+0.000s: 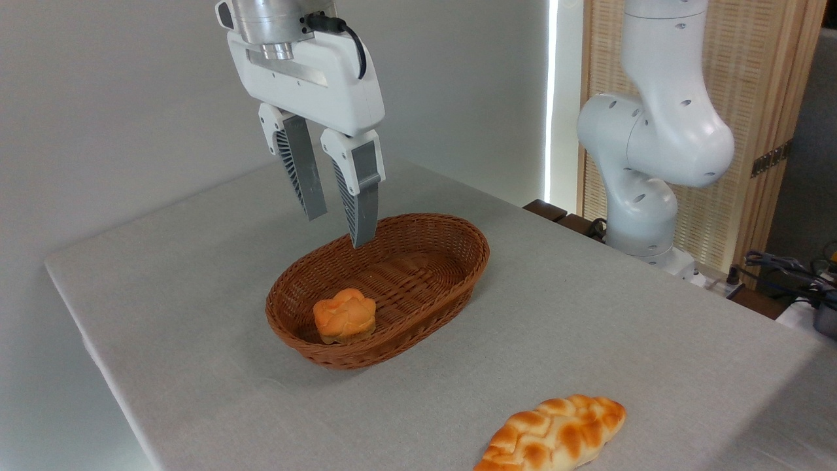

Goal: Put bread into the basket
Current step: 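Move the open gripper over the braided bread roll and lower it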

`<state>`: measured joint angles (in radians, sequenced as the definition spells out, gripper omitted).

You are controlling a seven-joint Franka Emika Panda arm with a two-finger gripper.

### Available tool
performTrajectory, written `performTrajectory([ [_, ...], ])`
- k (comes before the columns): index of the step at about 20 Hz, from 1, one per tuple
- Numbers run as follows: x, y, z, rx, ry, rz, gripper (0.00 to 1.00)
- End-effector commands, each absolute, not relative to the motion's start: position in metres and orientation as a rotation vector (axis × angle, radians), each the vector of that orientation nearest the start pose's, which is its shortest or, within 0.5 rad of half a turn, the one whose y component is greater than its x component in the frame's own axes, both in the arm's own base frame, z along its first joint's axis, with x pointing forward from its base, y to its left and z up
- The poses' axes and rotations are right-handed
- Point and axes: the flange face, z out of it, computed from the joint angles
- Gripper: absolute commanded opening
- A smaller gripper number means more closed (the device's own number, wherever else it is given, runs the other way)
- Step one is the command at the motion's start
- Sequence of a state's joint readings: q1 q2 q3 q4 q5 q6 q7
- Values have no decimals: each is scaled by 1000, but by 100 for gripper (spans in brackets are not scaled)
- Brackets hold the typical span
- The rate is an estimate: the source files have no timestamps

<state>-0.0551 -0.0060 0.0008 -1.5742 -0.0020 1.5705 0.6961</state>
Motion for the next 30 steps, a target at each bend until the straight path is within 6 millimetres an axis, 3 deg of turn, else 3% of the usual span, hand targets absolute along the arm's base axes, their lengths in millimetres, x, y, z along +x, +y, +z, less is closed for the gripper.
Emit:
performTrajectory([
  [1,550,-26,630,-2921,1153,1,100],
  [10,550,-25,629,-2921,1147,7,100],
  [13,528,-4,636,-2940,1103,-4,100],
  [15,516,20,639,-2967,1050,-13,100],
  [18,503,35,637,-2963,1070,-6,100],
  [22,473,85,611,-2939,1088,-156,100],
  [25,465,113,592,-2867,1254,-140,100],
  [27,464,141,561,-2835,1294,-104,100],
  [30,458,164,520,-2818,1281,-135,100],
])
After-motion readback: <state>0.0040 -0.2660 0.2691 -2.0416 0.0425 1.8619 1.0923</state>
